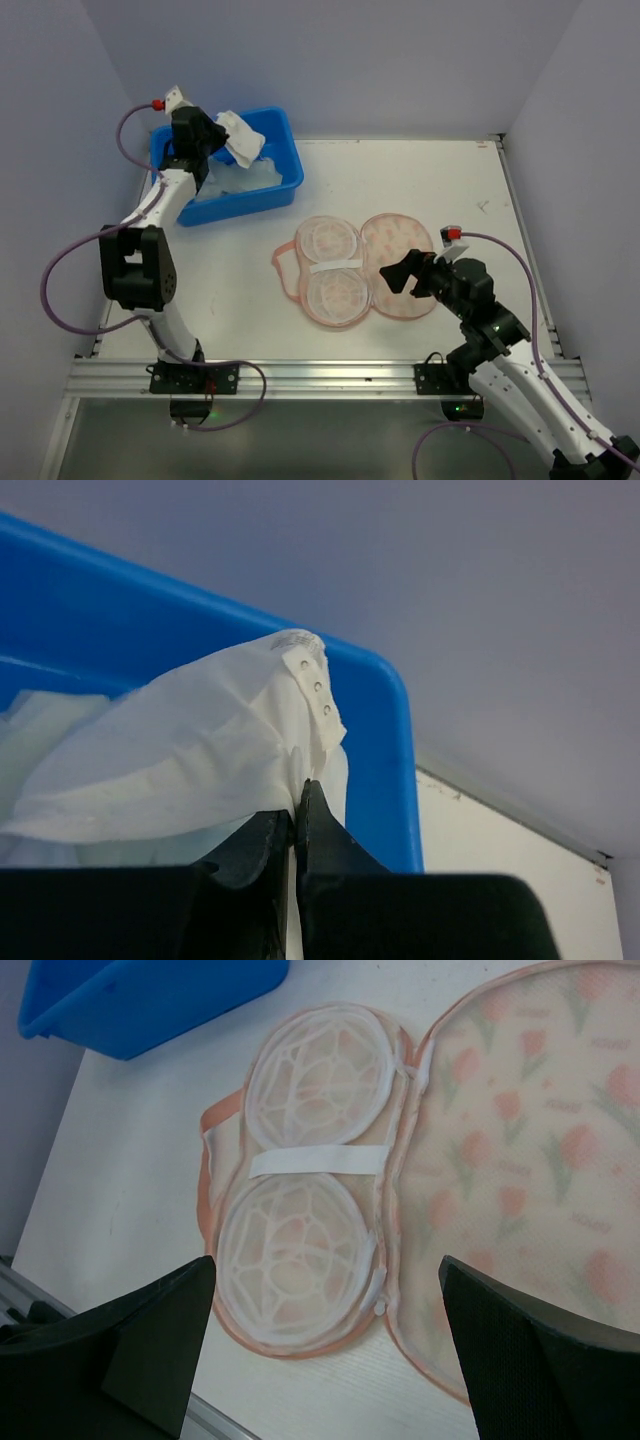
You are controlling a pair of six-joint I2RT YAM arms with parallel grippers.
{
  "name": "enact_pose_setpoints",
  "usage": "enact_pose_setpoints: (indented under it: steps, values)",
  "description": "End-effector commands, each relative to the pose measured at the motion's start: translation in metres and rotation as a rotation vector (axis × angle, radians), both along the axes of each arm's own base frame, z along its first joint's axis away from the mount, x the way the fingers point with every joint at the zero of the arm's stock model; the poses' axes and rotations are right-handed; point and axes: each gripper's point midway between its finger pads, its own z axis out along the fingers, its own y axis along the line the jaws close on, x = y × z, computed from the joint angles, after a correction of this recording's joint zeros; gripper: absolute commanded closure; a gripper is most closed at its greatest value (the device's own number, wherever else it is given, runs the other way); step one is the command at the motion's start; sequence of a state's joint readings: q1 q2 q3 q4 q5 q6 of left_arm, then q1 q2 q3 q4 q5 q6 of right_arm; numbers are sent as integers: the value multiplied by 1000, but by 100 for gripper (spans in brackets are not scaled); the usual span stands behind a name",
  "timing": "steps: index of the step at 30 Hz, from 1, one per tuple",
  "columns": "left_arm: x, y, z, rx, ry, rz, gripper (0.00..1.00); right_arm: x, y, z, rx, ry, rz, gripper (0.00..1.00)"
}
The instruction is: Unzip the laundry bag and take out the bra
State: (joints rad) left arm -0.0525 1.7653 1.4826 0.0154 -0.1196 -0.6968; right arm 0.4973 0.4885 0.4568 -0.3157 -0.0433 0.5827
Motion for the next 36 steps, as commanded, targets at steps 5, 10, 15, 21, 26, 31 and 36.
enact_pose_setpoints:
  steps: [5, 10, 15, 21, 26, 31, 36]
  values:
    - [13, -64, -62, -169, -61, -173, 78, 10, -2, 1, -26, -7, -27, 5]
    - [-12, -122, -79, -212, -24, -300, 31, 15, -1, -4, -43, 23, -34, 5]
    - [-54, -133, -19, -132, -61, -336, 0, 24, -16, -15, -81, 88, -150, 5]
    - [-123, -116, -5, -4, -6, -389, 0, 43, -42, -46, -164, 265, -355, 5]
    - [-182, -109, -48, 83, 147, -490, 0, 70, -50, -67, -205, 387, -407, 5]
    - [-219, -92, -74, 167, 231, -499, 0, 100, -21, -80, -228, 431, -273, 6]
    - [-241, -97, -76, 163, 243, -568, 0, 100, 26, -117, -252, 567, -78, 7]
